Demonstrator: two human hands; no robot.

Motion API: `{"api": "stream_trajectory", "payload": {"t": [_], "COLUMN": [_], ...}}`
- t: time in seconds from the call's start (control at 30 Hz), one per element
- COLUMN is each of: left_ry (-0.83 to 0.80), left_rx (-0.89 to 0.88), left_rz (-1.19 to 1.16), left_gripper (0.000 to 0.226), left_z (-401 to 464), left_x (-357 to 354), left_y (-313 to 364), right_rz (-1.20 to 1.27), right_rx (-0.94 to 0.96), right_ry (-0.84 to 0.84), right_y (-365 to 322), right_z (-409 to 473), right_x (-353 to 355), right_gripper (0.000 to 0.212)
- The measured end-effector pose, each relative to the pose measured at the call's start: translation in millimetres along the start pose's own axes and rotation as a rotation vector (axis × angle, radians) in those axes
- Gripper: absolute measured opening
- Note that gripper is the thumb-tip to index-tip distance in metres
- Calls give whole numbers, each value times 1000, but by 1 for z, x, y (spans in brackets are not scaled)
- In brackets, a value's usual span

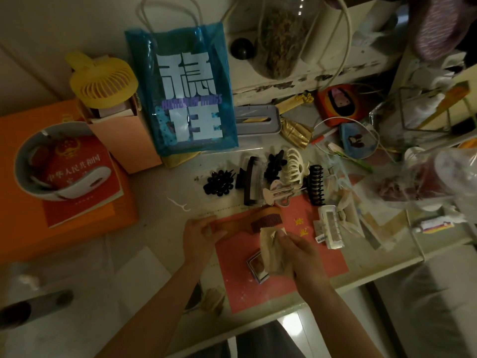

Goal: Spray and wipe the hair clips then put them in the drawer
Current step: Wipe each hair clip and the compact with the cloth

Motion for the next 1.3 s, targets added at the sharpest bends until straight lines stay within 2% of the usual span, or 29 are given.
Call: {"api": "stream_trajectory", "payload": {"t": [0.33,0.6,0.77,1.03,1.3], "left_ry": [38,25,-28,-98,-133], "left_rx": [-192,-182,-146,26,-1], "left_rz": [223,214,110,-131,-391], "left_gripper": [49,42,35,26,25], "left_z": [2,2,-3,-11,-43], "left_x": [-11,-13,-14,-2,40], "left_y": [2,8,9,2,45], "right_rz": [40,93,62,18,73], "right_rx": [-52,-41,-31,-3,65], "right_ry": [46,13,20,58,22], "right_y": [11,10,8,-1,-31], "right_z": [11,11,9,2,-11], "right_x": [6,4,7,11,4], "right_gripper": [22,20,20,18,21]}}
Point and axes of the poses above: each hand's wrist, its own z-axis towards the middle knuckle, its own x-axis out of the back of the hand, y = z × x, the point moved 8 cm from there along z, towards the middle knuckle, and after that the axes turned 10 degrees about x, right-handed, at the moved point
